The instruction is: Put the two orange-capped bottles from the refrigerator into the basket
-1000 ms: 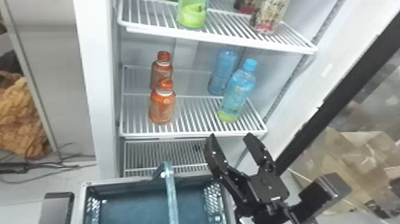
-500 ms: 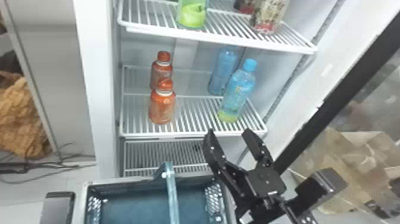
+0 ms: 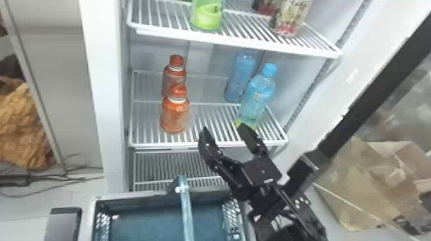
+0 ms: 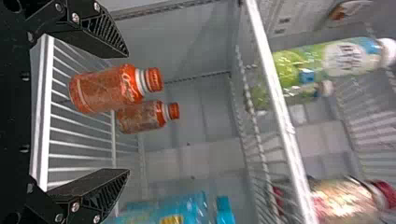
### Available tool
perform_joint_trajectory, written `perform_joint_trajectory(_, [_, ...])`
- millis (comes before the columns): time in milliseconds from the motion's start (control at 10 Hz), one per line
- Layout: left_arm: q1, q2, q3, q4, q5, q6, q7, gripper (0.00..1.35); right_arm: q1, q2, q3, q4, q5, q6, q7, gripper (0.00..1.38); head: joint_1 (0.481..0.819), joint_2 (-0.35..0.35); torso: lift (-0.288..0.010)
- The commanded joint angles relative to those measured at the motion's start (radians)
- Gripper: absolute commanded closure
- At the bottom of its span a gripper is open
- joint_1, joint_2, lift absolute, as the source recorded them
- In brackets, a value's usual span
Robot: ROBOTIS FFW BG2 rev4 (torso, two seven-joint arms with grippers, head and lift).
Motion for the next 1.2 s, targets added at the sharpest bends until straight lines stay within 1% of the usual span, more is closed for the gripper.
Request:
perform_joint_trajectory(0, [0.002, -0.001, 0.000, 0.000, 0.002, 0.000, -0.001, 1.19, -0.069, -0.006, 0.016, 0.042, 0.007, 0.044, 0.009, 0.19, 0.695, -0.350, -0.288])
perform_joint_trajectory(200, [0.002, -0.001, -0.002, 0.000, 0.004, -0.002, -0.001, 1.19, -0.167, -0.015, 0.038, 0.116, 0.031, 0.076, 0.033, 0.19, 0.695, -0.350, -0.288])
perform_joint_trajectory(400, [0.002, 0.001, -0.004, 0.000, 0.006, -0.002, -0.001, 1.19, -0.250, -0.020, 0.058, 0.182, 0.051, 0.090, 0.039, 0.19, 0.695, -0.350, -0.288])
perform_joint_trajectory(700, [0.000, 0.001, -0.004, 0.000, 0.006, 0.000, 0.001, 1.19, -0.336, -0.023, 0.090, 0.263, 0.063, 0.105, 0.067, 0.18, 0.695, -0.318, -0.288])
perform_joint_trajectory(1100, [-0.005, 0.002, -0.010, 0.000, 0.010, 0.002, 0.002, 1.19, -0.432, -0.030, 0.139, 0.349, 0.085, 0.115, 0.067, 0.18, 0.695, -0.273, -0.288])
